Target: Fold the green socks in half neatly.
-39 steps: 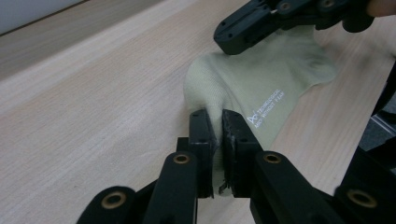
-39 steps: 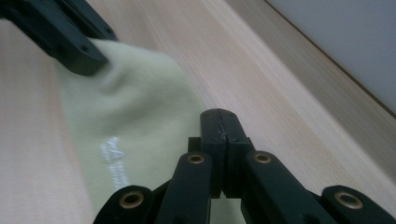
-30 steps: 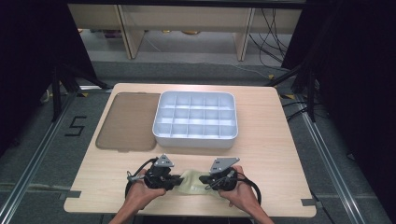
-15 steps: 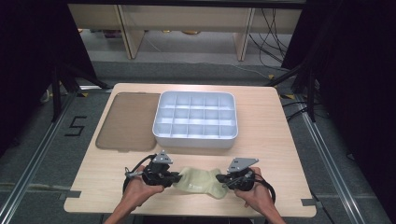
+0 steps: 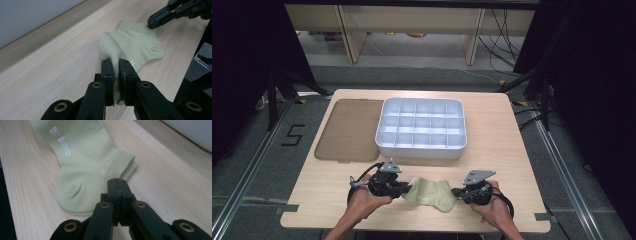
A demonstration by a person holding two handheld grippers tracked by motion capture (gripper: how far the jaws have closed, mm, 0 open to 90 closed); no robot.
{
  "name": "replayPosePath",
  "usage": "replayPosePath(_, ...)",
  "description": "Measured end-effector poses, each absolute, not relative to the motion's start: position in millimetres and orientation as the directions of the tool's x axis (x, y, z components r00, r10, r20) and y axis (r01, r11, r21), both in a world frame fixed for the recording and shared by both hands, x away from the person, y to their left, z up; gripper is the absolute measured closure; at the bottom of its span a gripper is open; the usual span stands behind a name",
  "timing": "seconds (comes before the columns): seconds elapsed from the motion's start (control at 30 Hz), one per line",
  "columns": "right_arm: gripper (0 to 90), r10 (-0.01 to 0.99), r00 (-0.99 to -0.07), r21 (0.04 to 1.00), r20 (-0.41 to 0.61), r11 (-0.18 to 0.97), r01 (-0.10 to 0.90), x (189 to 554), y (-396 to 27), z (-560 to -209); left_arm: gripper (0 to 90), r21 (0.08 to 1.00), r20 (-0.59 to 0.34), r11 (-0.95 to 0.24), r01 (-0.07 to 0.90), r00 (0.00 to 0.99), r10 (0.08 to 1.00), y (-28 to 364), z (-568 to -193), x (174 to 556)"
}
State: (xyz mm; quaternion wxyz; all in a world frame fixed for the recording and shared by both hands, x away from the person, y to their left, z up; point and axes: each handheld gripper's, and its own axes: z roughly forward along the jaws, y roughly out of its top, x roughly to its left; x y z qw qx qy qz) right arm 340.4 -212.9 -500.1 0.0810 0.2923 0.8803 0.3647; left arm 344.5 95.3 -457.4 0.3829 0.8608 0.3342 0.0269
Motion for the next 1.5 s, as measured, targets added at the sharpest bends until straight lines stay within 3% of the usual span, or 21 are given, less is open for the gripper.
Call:
replayPosePath(0.57, 90.0, 0.551, -0.828, 0.686, 0.103, 0.563, 0.46, 346.3, -217.1, -502.1, 82.4, 0.699, -0.281, -0.445, 0.56, 0.787, 0.55, 49.0, -461.5, 354.1)
replayPosePath(1.23, 90.0, 0.556, -0.823, 0.687, 0.113, 0.555, 0.469, 347.1, -217.9, -502.6, 81.8, 0.661, -0.282, -0.494, 0.566, 0.796, 0.535, 11.5, -492.0, 354.8)
replayPosePath(1.5, 90.0, 0.559, -0.821, 0.688, 0.115, 0.551, 0.472, 346.8, -218.0, -502.7, 75.1, 0.661, -0.298, -0.489, 0.57, 0.797, 0.526, 11.3, -491.4, 354.3)
